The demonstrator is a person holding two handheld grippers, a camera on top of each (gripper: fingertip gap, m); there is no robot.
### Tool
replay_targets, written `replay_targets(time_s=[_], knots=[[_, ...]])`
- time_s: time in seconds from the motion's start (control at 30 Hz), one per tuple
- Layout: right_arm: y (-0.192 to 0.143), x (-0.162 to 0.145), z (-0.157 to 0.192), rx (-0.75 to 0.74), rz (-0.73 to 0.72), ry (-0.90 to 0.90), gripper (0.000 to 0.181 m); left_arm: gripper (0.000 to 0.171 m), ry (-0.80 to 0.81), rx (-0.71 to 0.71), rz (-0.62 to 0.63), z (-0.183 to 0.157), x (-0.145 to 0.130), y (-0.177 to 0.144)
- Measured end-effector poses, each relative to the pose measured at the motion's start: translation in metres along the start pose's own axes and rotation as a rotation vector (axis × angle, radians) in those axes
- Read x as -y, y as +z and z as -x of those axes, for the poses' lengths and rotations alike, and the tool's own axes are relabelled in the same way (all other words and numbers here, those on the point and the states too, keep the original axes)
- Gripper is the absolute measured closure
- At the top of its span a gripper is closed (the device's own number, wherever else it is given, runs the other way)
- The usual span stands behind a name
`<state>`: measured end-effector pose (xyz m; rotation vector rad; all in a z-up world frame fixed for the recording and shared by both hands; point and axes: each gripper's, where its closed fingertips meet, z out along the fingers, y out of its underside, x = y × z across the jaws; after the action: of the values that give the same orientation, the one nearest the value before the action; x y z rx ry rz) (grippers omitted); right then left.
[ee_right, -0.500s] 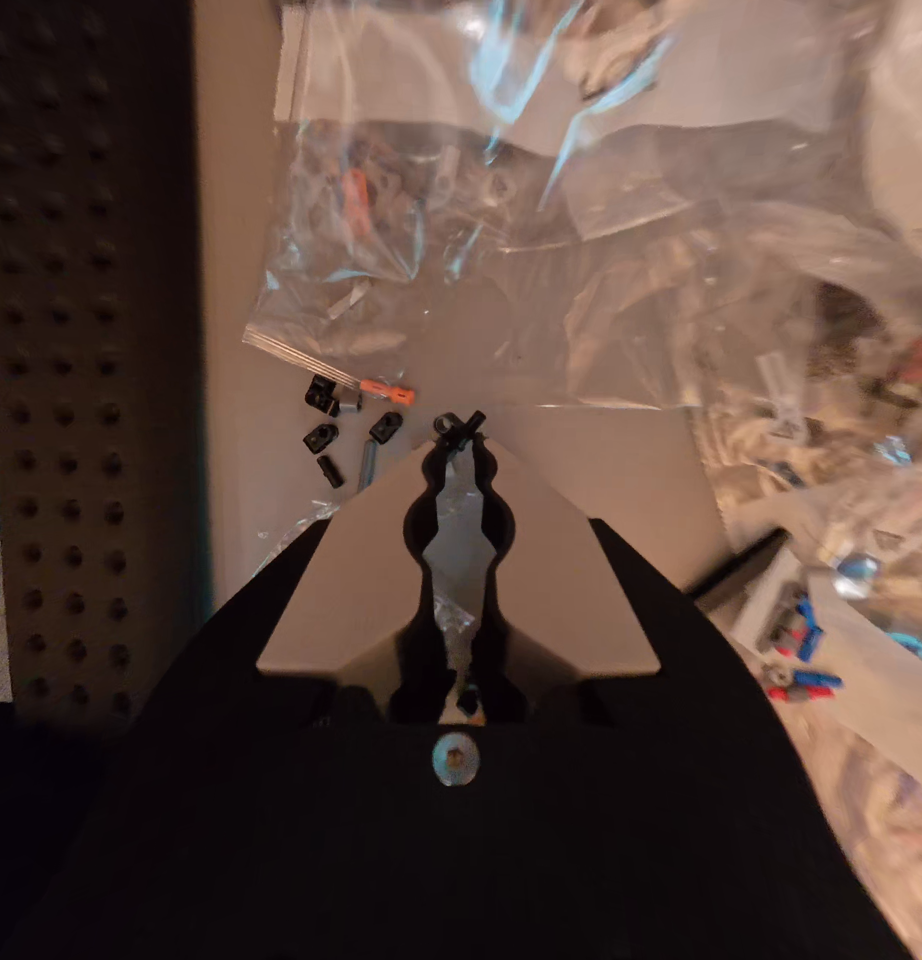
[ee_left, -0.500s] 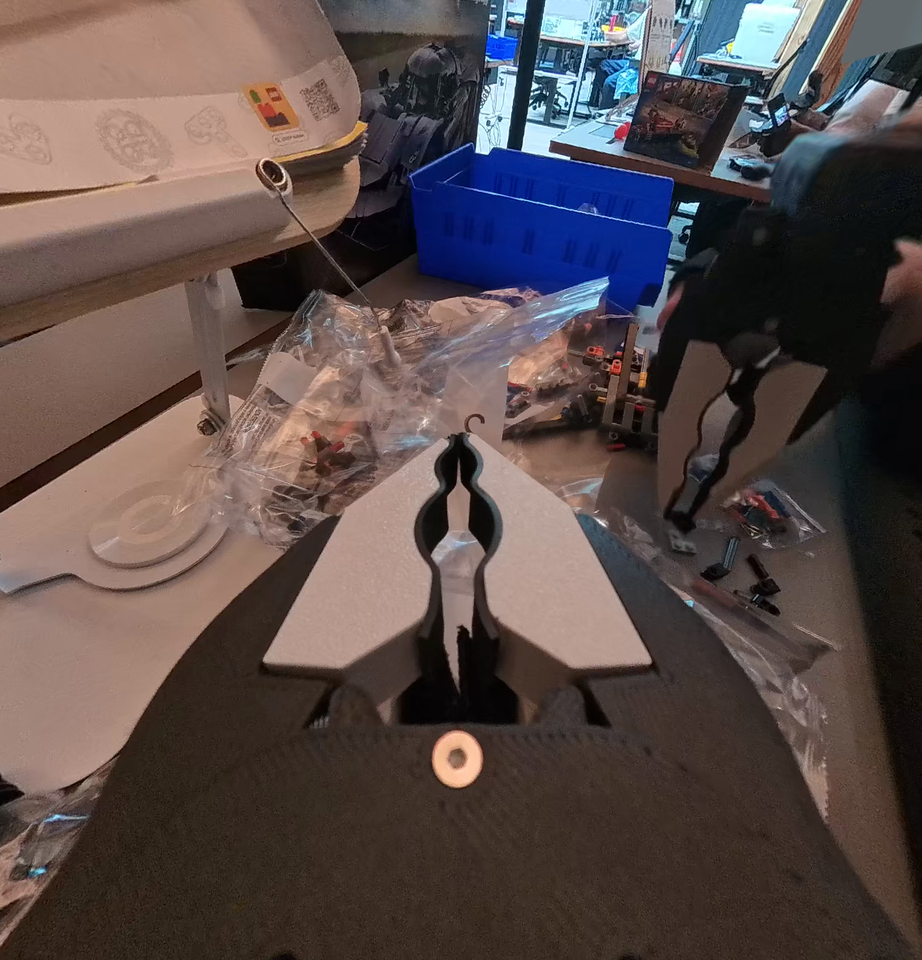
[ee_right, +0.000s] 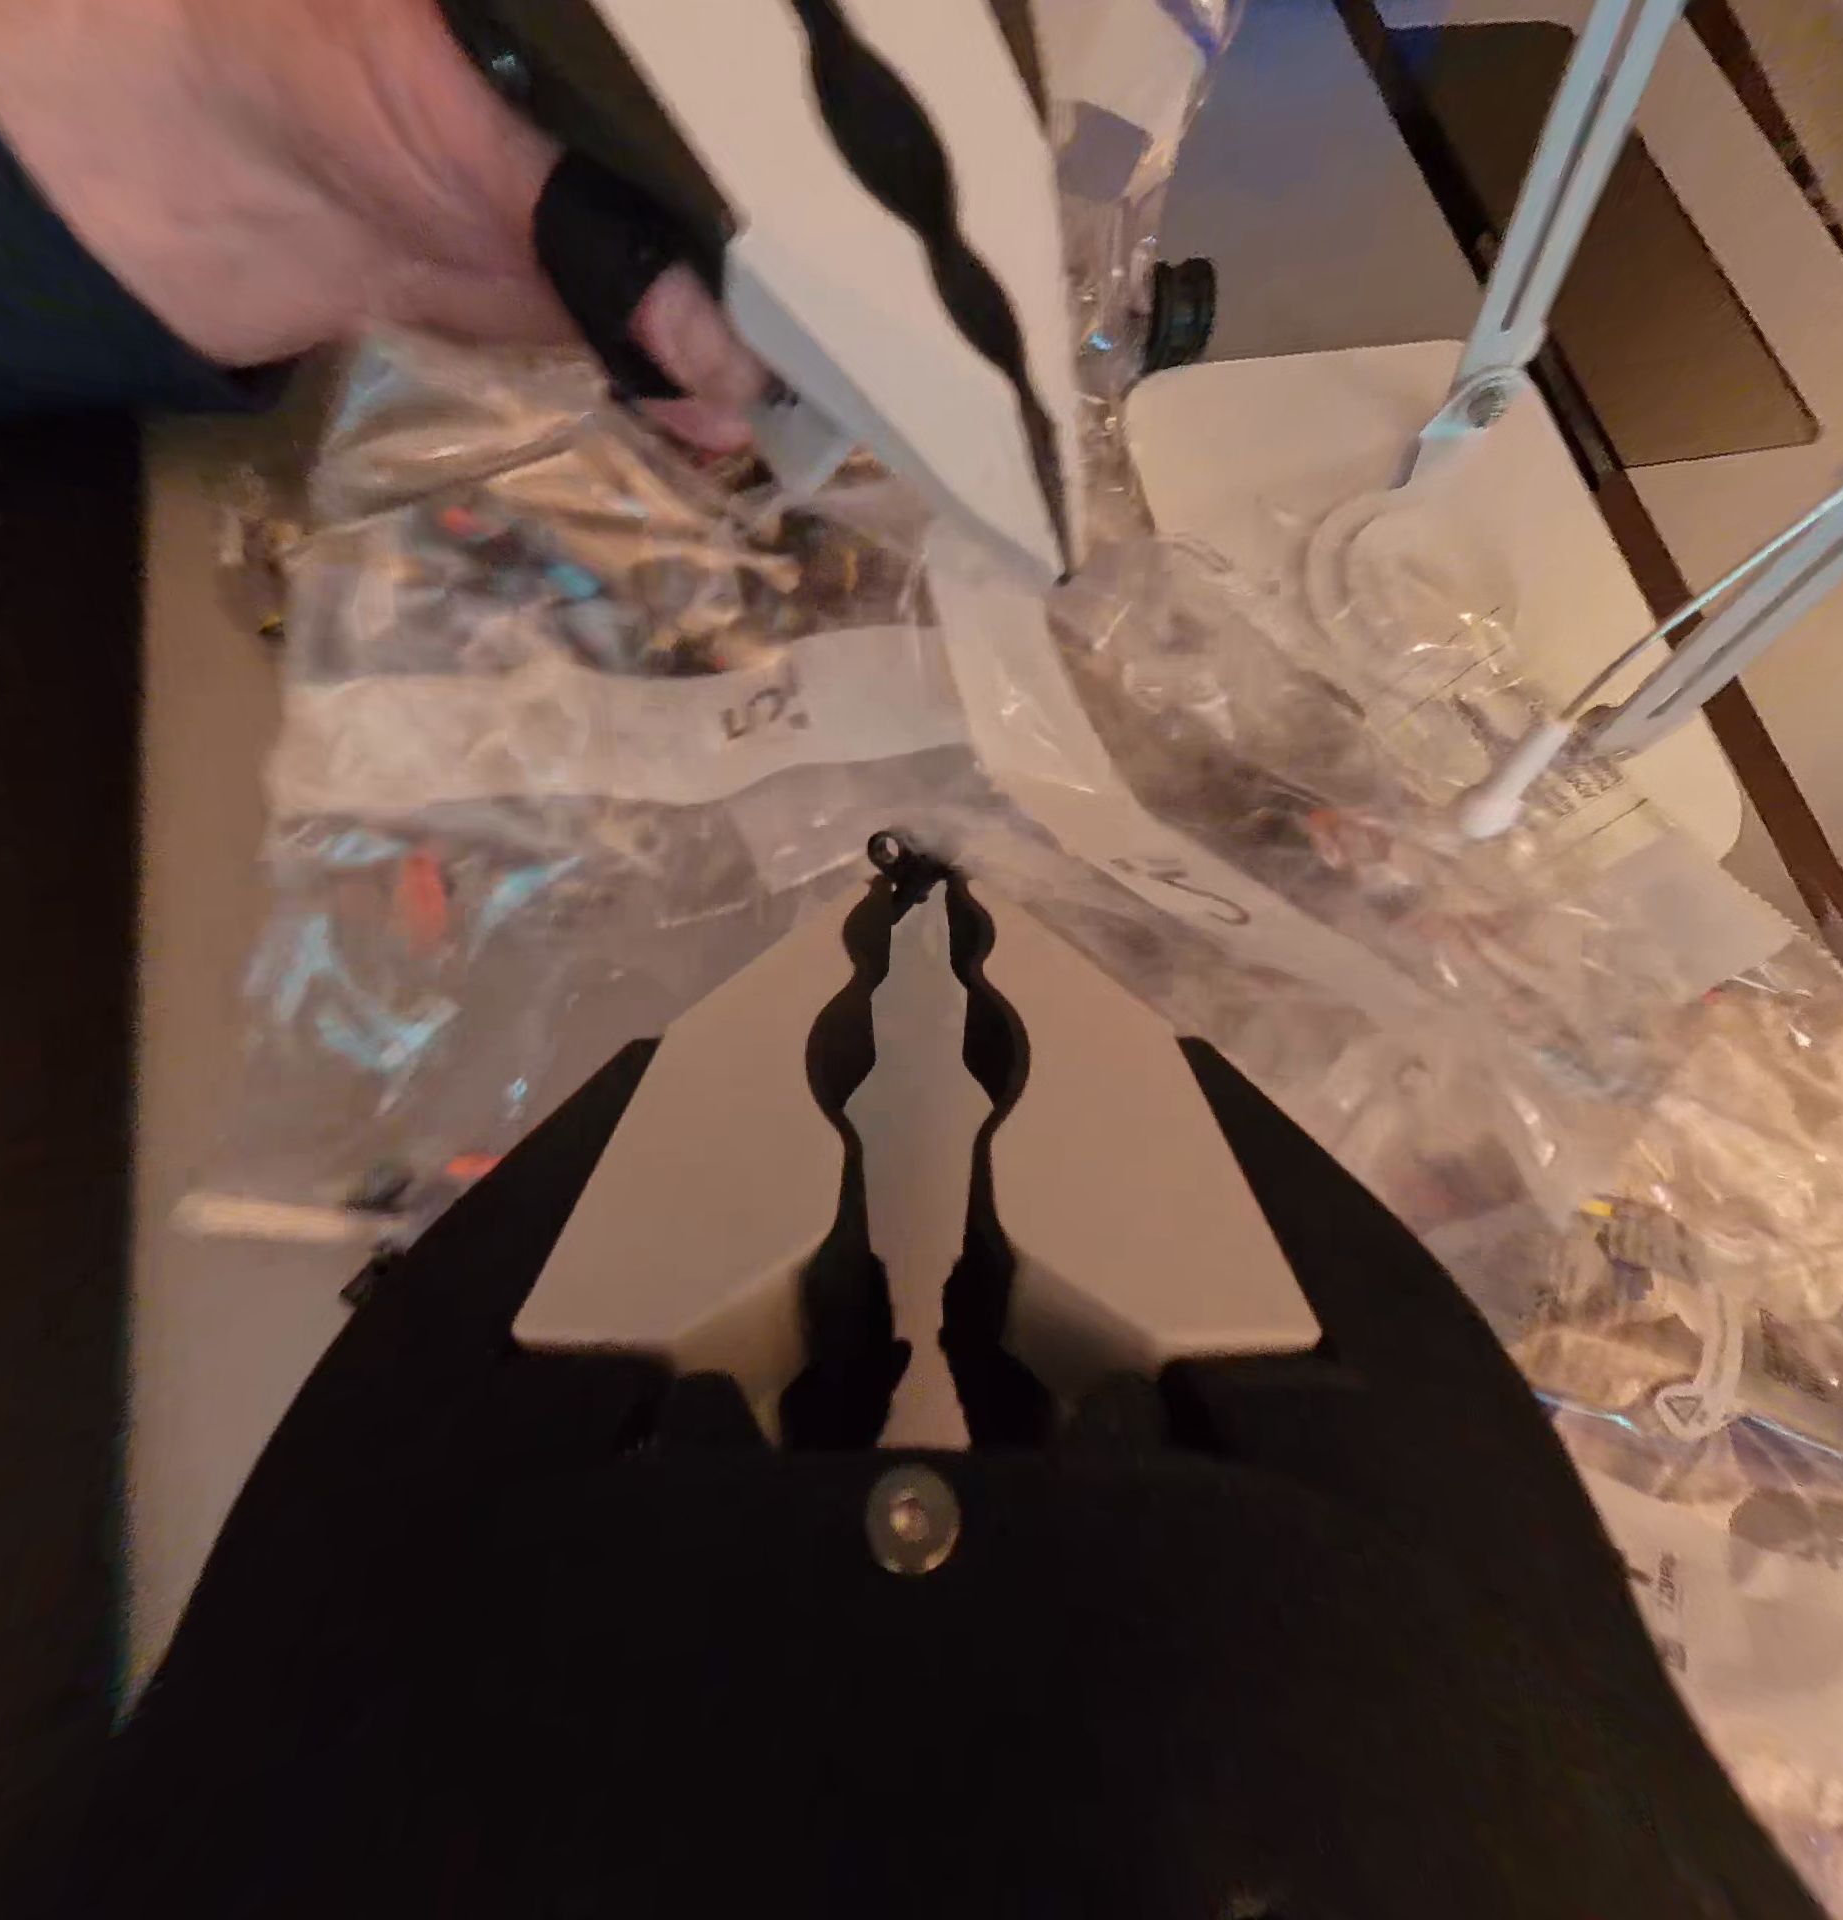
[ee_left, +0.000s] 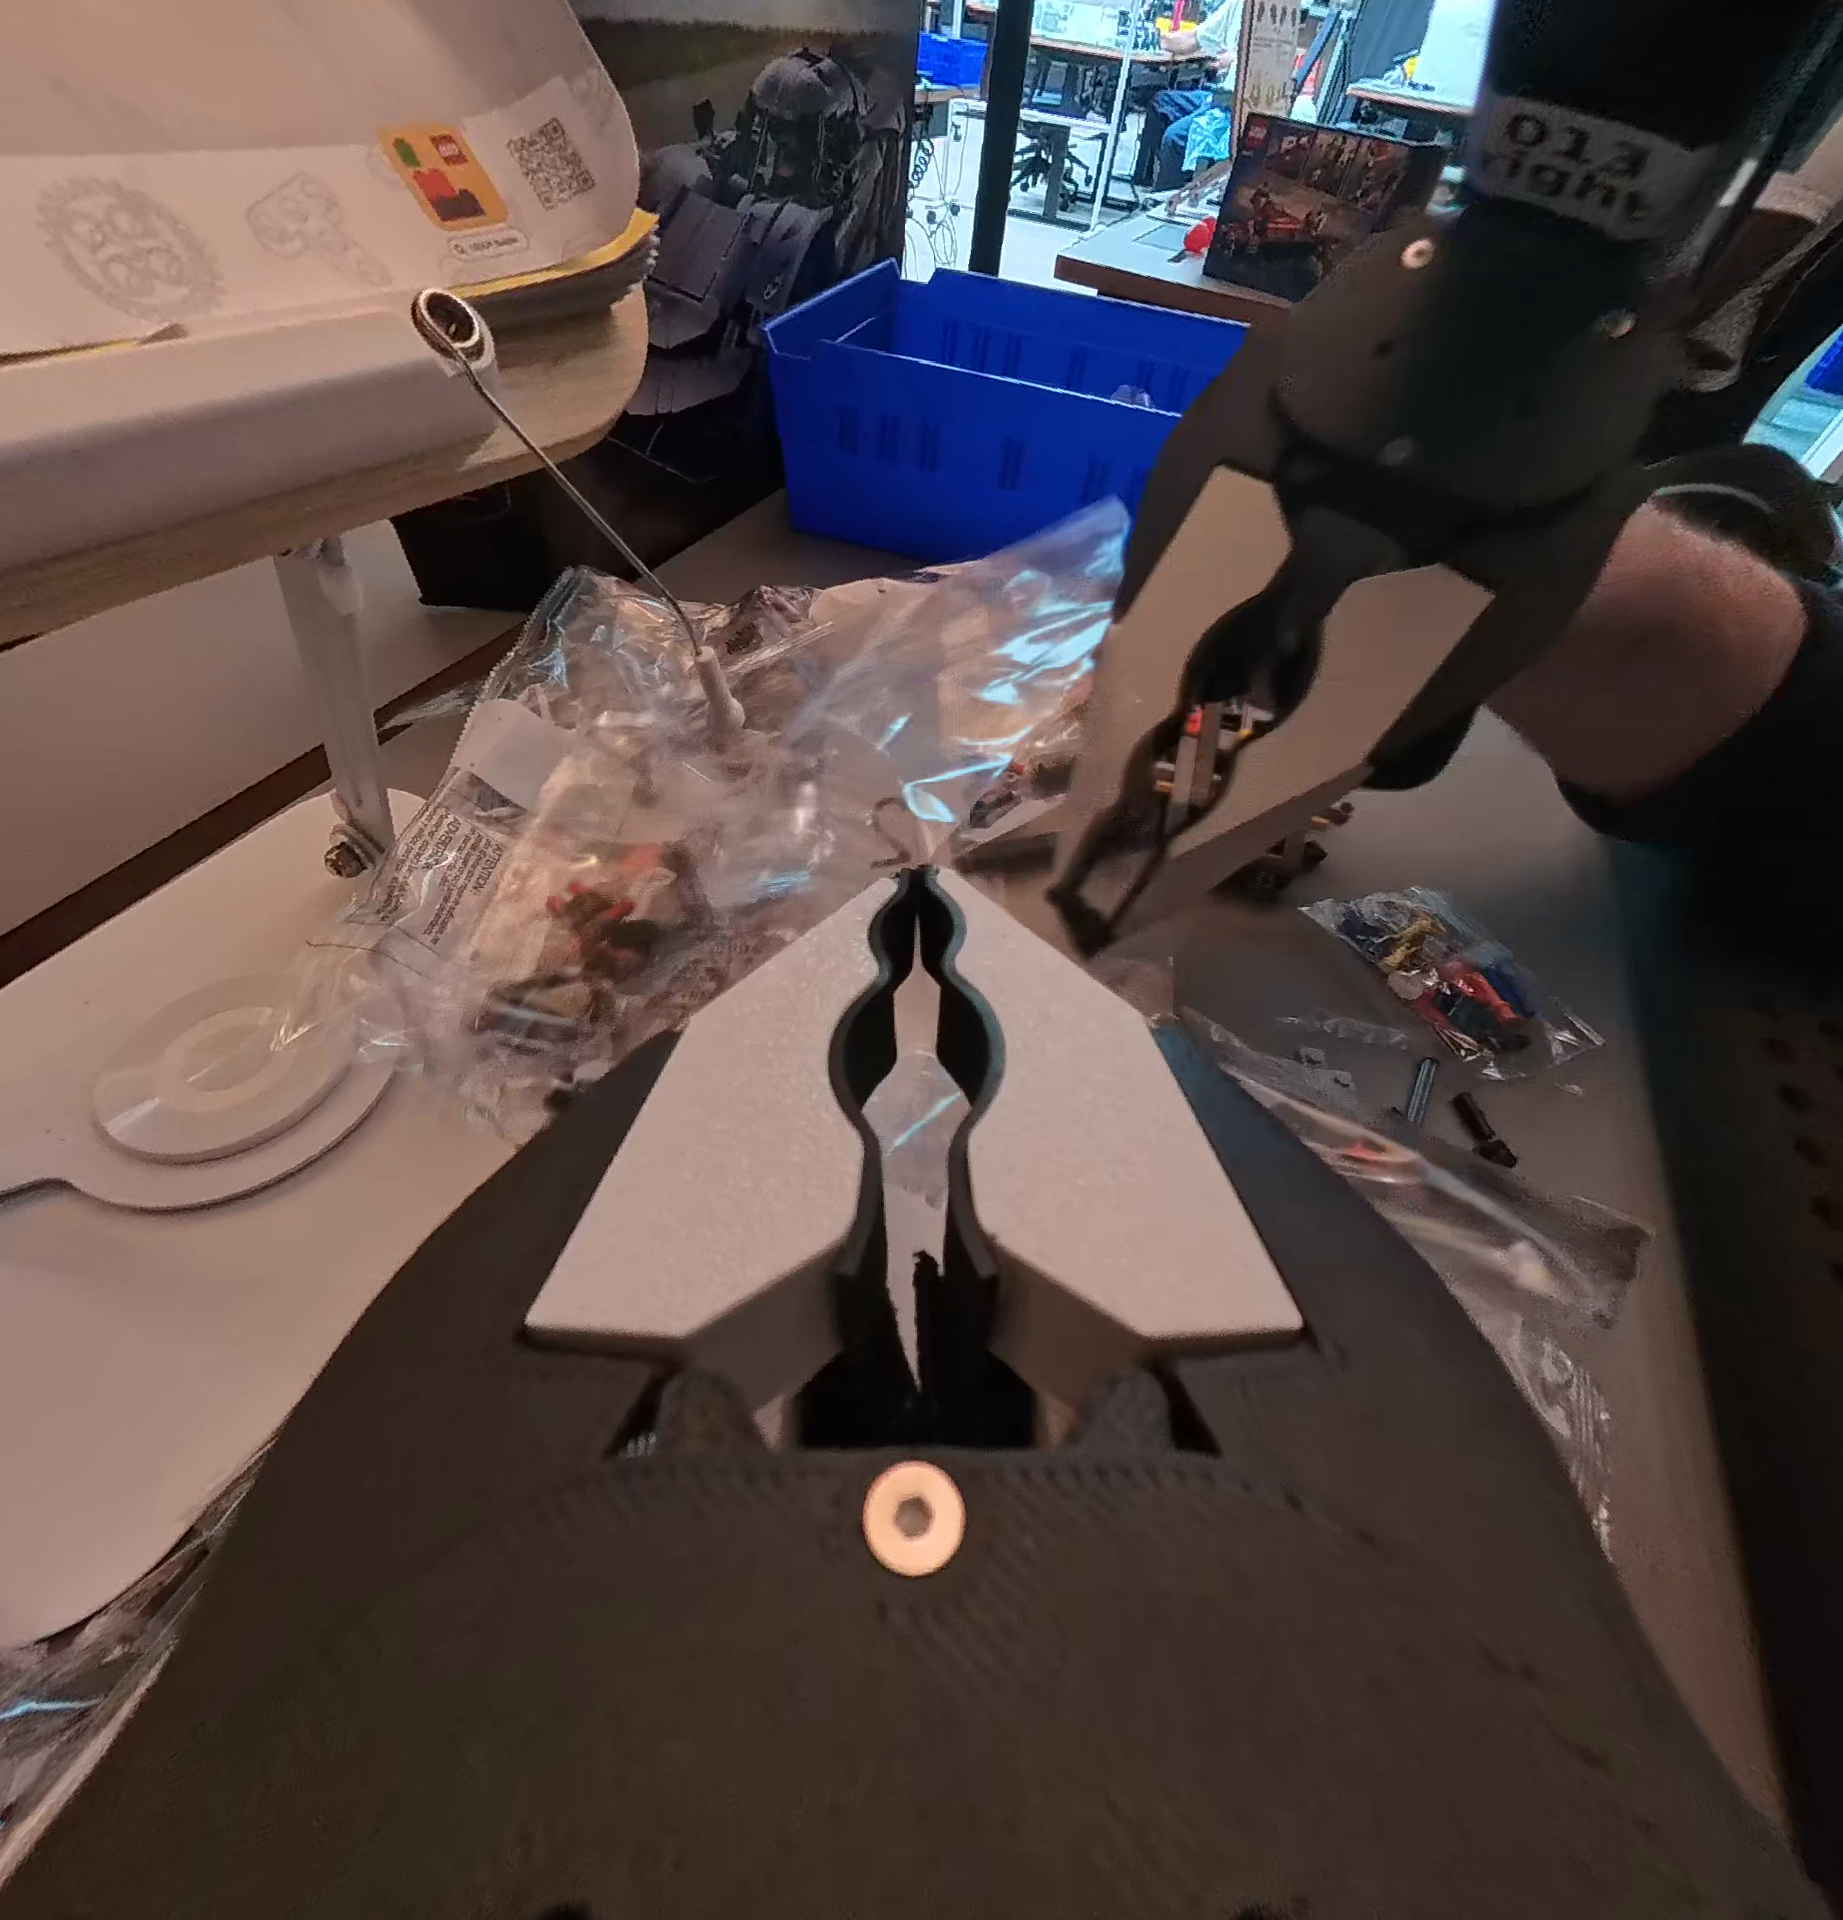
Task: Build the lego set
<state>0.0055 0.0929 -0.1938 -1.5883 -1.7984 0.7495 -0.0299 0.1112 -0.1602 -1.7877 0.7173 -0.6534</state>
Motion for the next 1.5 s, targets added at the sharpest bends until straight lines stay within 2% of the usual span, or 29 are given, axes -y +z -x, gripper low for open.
replay_targets(time_s=[0.1, 0.17, 0.43, 0.53, 0.67, 0.73, 0.8, 0.9, 0.97, 1.13, 1.23, 1.37, 1.5], knots=[[0.013, 0.002, -0.016, -0.090, -0.002, 0.011, 0.174, 0.171, -0.001, -0.007, 0.002, -0.001, -0.001, 0.001], [0.013, 0.010, -0.016, -0.087, -0.041, 0.020, 0.173, 0.171, -0.001, -0.009, 0.004, -0.002, -0.001, 0.001], [-0.018, 0.014, 0.000, -0.033, -0.039, -0.066, 0.173, 0.171, -0.004, -0.001, 0.000, 0.000, -0.001, 0.001], [-0.034, 0.022, 0.004, -0.020, -0.099, -0.081, 0.174, 0.171, -0.004, -0.002, 0.001, 0.000, -0.001, 0.001], [-0.054, 0.046, 0.008, -0.007, -0.242, -0.068, 0.174, 0.171, 0.000, -0.008, 0.007, -0.002, -0.002, 0.003], [-0.046, 0.046, 0.008, -0.020, -0.216, -0.072, 0.174, 0.171, 0.003, -0.018, 0.007, -0.004, -0.002, 0.005], [-0.029, 0.035, 0.005, -0.045, -0.122, -0.078, 0.173, 0.171, 0.004, -0.021, 0.008, -0.006, -0.002, 0.006], [-0.011, 0.021, -0.012, -0.161, -0.020, -0.083, 0.170, 0.171, 0.003, -0.020, 0.007, -0.006, -0.002, 0.006], [-0.010, 0.024, -0.012, -0.168, -0.030, -0.077, 0.160, 0.171, -0.001, -0.016, 0.003, -0.004, -0.001, 0.005], [-0.031, 0.029, -0.006, -0.114, -0.096, -0.055, 0.164, 0.171, -0.016, -0.001, -0.016, 0.001, 0.001, 0.000], [-0.040, 0.011, 0.012, 0.002, -0.046, -0.063, 0.171, 0.171, -0.022, 0.001, -0.020, 0.003, 0.001, -0.002], [-0.035, -0.041, 0.040, 0.141, 0.186, -0.068, 0.161, 0.171, -0.029, 0.004, -0.023, 0.006, 0.001, -0.005], [-0.026, -0.077, 0.059, 0.234, 0.344, -0.081, 0.158, 0.171, -0.033, 0.003, -0.019, 0.008, 0.000, -0.005]])
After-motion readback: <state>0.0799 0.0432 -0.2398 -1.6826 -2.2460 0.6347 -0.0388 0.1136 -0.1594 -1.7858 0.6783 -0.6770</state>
